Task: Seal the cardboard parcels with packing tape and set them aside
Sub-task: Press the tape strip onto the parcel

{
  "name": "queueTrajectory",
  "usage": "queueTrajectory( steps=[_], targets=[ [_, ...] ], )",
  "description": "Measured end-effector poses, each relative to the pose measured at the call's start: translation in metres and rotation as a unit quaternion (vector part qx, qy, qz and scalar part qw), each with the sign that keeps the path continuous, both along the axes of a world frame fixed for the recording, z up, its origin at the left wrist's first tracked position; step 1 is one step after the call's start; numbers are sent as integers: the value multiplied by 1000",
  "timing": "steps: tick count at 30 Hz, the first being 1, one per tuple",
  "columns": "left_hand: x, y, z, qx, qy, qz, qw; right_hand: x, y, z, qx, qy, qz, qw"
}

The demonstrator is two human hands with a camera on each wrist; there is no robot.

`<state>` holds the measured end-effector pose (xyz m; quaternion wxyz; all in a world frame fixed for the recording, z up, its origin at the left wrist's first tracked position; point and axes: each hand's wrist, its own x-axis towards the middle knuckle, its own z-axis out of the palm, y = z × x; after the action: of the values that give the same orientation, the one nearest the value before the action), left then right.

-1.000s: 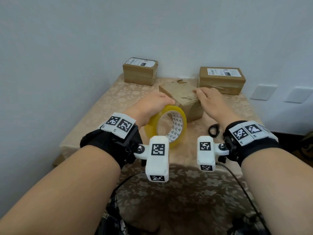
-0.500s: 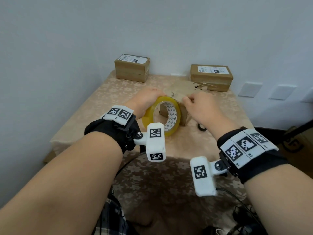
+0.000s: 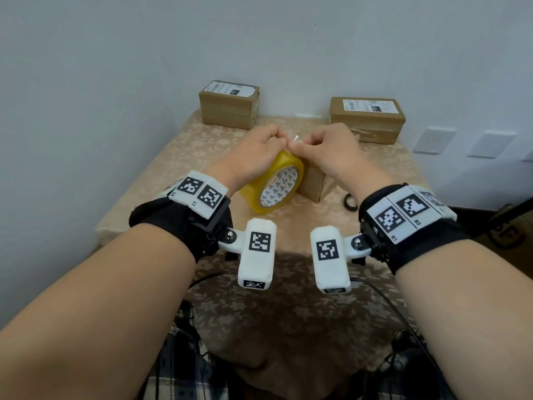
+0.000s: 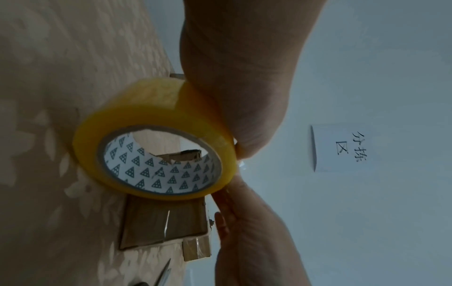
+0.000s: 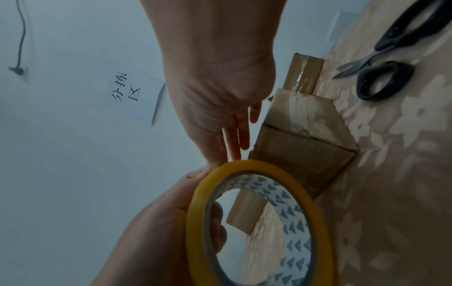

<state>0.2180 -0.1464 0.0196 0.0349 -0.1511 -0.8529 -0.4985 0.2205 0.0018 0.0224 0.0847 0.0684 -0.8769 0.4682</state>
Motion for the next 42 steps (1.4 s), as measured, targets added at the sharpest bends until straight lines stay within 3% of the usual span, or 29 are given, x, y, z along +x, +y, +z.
queueTrajectory(
  steps=[4,8,14,18,21,27,42],
  targets=[
    [1,2,2,-80,24,14,996,-10,-6,0,60,44,-42,996],
    [4,1,6,-174,45,-5,984,-16,-3,2,40,63,-67,995],
    [6,-13,0,-122,93,75,985,-30,-3,-1,5,20,-88,996],
    [4,-16,-1,-168,113,82,976,-40,-4,-1,45,4,-74,996],
    [0,-13,-2,-225,76,70,969,-49,-1,1,71,23,-84,994],
    [-8,-3,0,-310,40,51,949,-63,4,-8,42,13,-99,994],
    [-19,13,5,-328,91,52,939,-70,15,-10,119,10,-121,985]
  ],
)
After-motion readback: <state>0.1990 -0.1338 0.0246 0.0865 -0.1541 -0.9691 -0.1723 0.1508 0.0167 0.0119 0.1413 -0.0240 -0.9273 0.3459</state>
